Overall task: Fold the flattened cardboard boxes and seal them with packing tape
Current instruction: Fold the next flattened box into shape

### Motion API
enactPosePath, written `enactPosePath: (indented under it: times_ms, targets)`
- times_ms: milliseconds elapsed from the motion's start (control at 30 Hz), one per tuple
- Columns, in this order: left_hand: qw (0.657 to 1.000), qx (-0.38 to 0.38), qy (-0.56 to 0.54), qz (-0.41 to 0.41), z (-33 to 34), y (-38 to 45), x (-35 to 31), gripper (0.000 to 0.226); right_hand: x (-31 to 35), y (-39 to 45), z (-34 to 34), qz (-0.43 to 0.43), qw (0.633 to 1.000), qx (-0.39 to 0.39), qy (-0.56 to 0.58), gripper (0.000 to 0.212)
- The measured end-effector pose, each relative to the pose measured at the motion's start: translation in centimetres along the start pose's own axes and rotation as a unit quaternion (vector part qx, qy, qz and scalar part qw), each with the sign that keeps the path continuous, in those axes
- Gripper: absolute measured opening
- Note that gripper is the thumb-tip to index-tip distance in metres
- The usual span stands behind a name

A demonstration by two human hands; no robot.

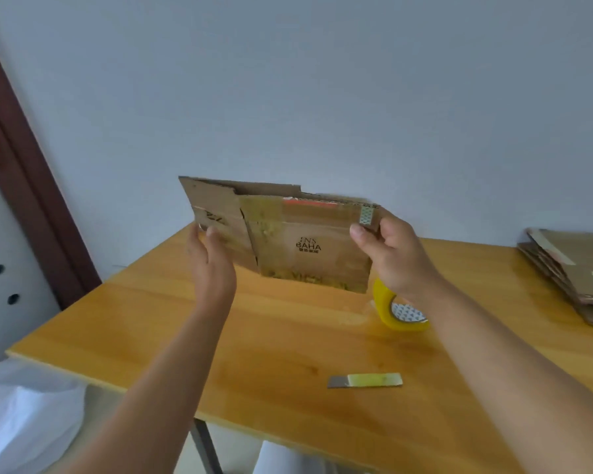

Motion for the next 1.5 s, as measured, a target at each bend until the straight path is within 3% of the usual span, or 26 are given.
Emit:
enactPosePath:
  times_ms: [67, 100, 200, 233, 400, 500, 700, 800, 900, 1233, 1500]
  targets:
    - [0.999, -0.019, -0.031, -0.017, -1.9, 0.4, 0.0, 0.033, -0.8, -0.1, 1.9, 0.015, 0.999, 0.025, 0.023, 0.071]
    - [0.999, -0.029, -0.038, -0.026, -2.9, 0.7, 0.1, 0.036, -1.1, -0.1, 3.0, 0.024, 0.998, 0.038, 0.034, 0.067]
    - [0.997, -0.051, -0.025, -0.046, -5.8, 1.0, 1.0, 0.059, -1.9, -0.1, 5.9, 0.038, 0.993, 0.052, 0.096, 0.015]
    - [0.997, -0.06, -0.023, -0.043, -6.7, 0.9, 1.3, 0.06, -2.2, -0.1, 6.8, 0.043, 0.99, 0.063, 0.119, 0.007]
    - [0.998, -0.063, -0.003, -0.007, -8.3, -1.1, 1.7, 0.053, -2.1, -0.3, 11.4, 0.049, 0.969, 0.12, 0.21, 0.02]
    - [1.0, -0.031, -0.004, 0.005, -8.3, -1.9, 2.3, 0.068, -1.9, -0.2, 13.1, 0.033, 0.971, 0.117, 0.208, 0.025]
    - [0.998, 0.039, -0.02, -0.04, -8.3, -1.9, 3.3, 0.071, -2.4, -0.3, 14.2, -0.007, 0.985, 0.079, 0.155, 0.031]
    - [0.996, 0.054, -0.031, -0.056, -8.2, -1.2, 3.1, 0.055, -2.8, -0.3, 14.0, -0.029, 0.989, 0.057, 0.133, 0.027]
    - [0.985, 0.078, -0.115, -0.106, -7.4, -0.9, 3.1, 0.048, -3.4, -0.2, 13.9, -0.03, 0.988, 0.058, 0.139, 0.029]
    - [0.974, 0.076, -0.172, -0.126, -6.2, -0.8, 2.8, 0.051, -5.0, 0.0, 14.1, -0.035, 0.994, 0.027, 0.095, 0.019]
    - [0.973, 0.061, -0.183, -0.13, -5.6, -0.4, 3.1, 0.036, -5.0, -0.1, 13.6, -0.064, 0.996, -0.024, 0.058, 0.042]
Point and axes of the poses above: each hand's wrist, its own y-axis towards the middle knuckle, its own z-axis out of the palm, x = y × z, the point moved 5 cm from there along y, towards the middle knuckle, and after that the axes turned 9 degrees about -y, right-handed, at the moved point
